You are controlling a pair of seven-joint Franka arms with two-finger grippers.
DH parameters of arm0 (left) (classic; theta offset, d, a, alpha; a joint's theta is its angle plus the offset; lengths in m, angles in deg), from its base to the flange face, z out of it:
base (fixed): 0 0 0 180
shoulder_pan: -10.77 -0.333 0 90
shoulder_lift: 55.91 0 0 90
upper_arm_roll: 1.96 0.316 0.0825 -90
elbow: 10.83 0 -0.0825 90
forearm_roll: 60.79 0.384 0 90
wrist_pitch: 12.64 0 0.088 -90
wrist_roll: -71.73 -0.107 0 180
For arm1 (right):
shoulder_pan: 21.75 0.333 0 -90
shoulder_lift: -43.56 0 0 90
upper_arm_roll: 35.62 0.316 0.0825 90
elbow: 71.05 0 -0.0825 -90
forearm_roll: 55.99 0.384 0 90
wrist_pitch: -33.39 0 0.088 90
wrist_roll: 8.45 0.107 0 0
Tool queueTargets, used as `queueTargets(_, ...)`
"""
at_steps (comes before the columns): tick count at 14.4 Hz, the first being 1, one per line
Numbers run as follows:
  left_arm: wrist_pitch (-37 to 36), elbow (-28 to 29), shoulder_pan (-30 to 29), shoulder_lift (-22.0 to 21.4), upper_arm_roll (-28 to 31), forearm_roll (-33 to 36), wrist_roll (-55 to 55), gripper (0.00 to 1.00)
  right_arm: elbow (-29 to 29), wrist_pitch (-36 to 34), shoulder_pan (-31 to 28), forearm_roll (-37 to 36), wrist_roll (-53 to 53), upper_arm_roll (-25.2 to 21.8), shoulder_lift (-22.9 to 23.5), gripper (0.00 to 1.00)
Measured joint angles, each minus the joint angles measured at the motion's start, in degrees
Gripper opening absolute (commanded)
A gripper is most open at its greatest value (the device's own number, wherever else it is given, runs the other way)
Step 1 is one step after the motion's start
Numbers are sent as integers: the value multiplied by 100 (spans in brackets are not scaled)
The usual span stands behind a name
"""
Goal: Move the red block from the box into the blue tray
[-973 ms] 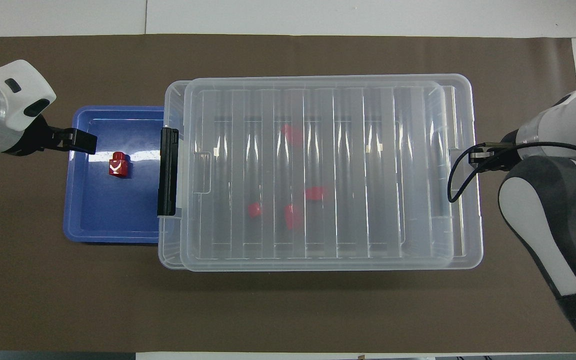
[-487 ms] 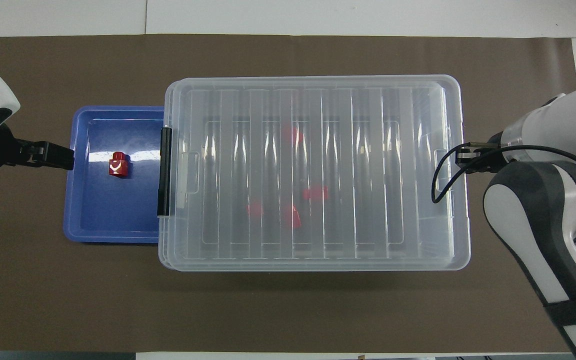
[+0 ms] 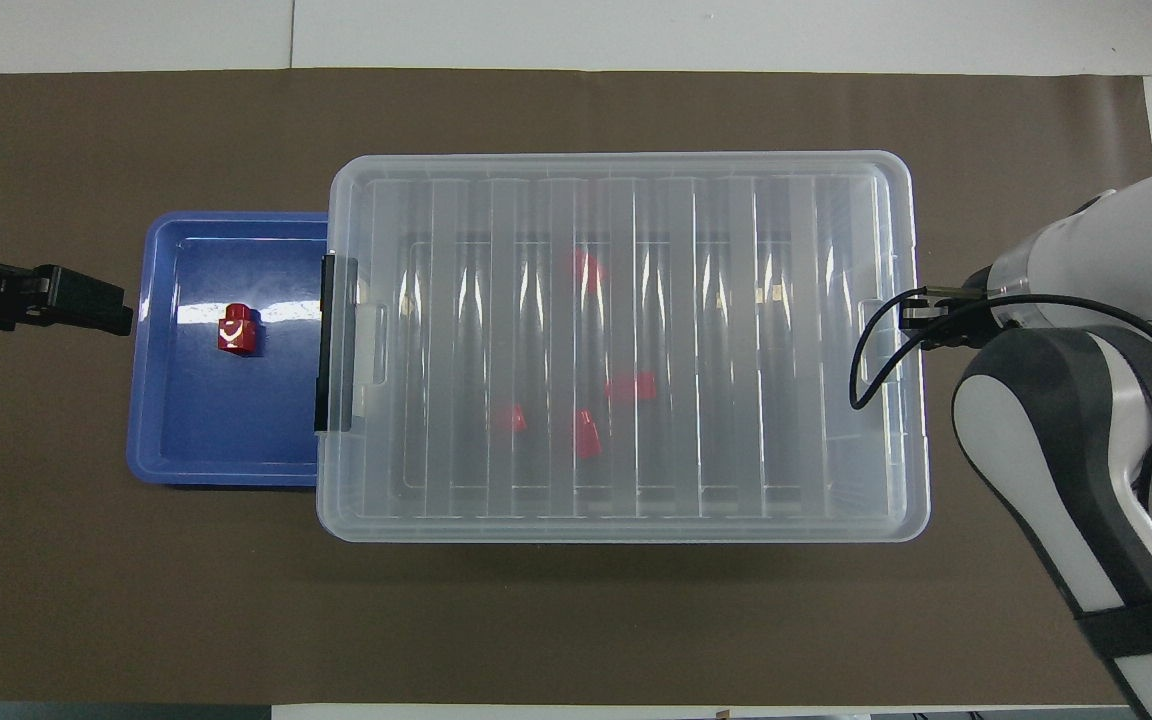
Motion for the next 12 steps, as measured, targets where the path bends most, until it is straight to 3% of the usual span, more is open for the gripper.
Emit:
queueTargets(5, -122, -135, 0, 78, 1, -8, 0, 100, 177, -261, -60, 0, -68, -10, -15, 0)
queueTargets(6, -148, -135, 1, 77, 0, -8, 0, 100, 372, -527, -115, 0, -73, -13, -21, 16)
queueTargets(7, -177, -133, 0, 76, 1, -8, 0, 100, 626, -845, -192, 0, -75, -16, -29, 42)
queueTargets(8, -200, -127, -1, 76, 2, -8, 0, 100, 886, -1150, -275, 1, -81, -18, -41, 88)
queueTargets(9, -212, -122, -2, 75, 4, -8, 0, 100, 1121, -1407, -349, 2, -98, -20, -59, 100)
queueTargets(12, -220, -119, -3, 73, 4, -8, 0, 100, 1636, -1981, -453, 1, -310, -43, -137, 100)
